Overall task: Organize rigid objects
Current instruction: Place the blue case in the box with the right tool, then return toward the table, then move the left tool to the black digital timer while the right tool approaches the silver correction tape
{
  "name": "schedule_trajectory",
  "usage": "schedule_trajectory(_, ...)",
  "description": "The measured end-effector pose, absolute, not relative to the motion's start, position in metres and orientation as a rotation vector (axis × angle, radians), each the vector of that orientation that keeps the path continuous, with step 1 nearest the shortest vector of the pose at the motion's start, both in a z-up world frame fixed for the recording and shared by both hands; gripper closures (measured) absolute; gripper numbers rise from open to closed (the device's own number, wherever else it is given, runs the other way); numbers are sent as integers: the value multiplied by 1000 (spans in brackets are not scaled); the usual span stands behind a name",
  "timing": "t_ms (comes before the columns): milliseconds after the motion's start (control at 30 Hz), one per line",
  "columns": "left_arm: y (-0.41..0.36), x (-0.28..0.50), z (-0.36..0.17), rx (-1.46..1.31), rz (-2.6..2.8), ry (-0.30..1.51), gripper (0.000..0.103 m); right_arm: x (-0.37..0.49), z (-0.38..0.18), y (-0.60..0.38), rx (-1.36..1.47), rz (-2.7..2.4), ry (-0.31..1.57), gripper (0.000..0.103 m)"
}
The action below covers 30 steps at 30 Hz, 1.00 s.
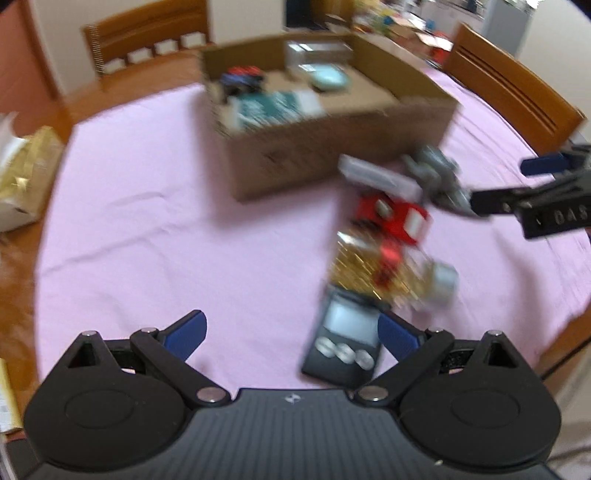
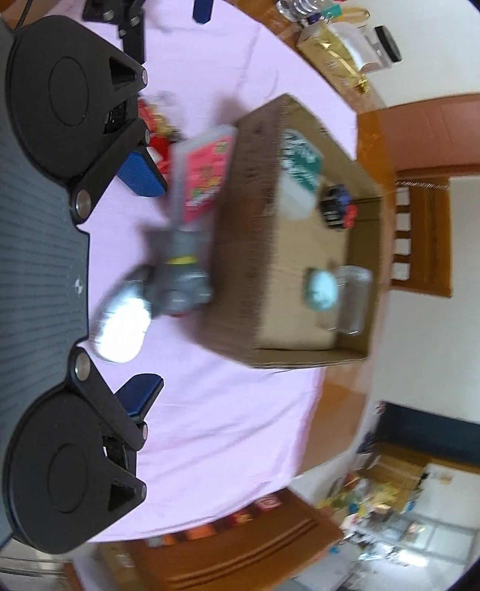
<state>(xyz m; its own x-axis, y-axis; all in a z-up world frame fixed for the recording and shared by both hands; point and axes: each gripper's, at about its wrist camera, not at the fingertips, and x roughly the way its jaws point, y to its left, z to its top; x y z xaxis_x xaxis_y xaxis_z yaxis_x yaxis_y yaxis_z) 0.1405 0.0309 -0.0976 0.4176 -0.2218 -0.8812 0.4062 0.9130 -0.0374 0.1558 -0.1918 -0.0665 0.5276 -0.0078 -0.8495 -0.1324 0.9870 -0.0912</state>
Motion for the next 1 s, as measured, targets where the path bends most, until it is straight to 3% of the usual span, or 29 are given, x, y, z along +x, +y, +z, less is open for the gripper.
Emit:
schedule_trajectory(300, 17, 120, -133, 262, -410, 1102, 3, 138, -84, -197, -139, 81, 1054, 0)
schedule_trajectory(767, 72, 127, -131, 112, -81, 1138, 1, 129, -110, -194, -218, 220, 1120, 0)
schedule_trajectory(1000, 57, 121, -120, 117, -130, 1138, 2, 129, -117, -201, -246, 225, 1122, 0)
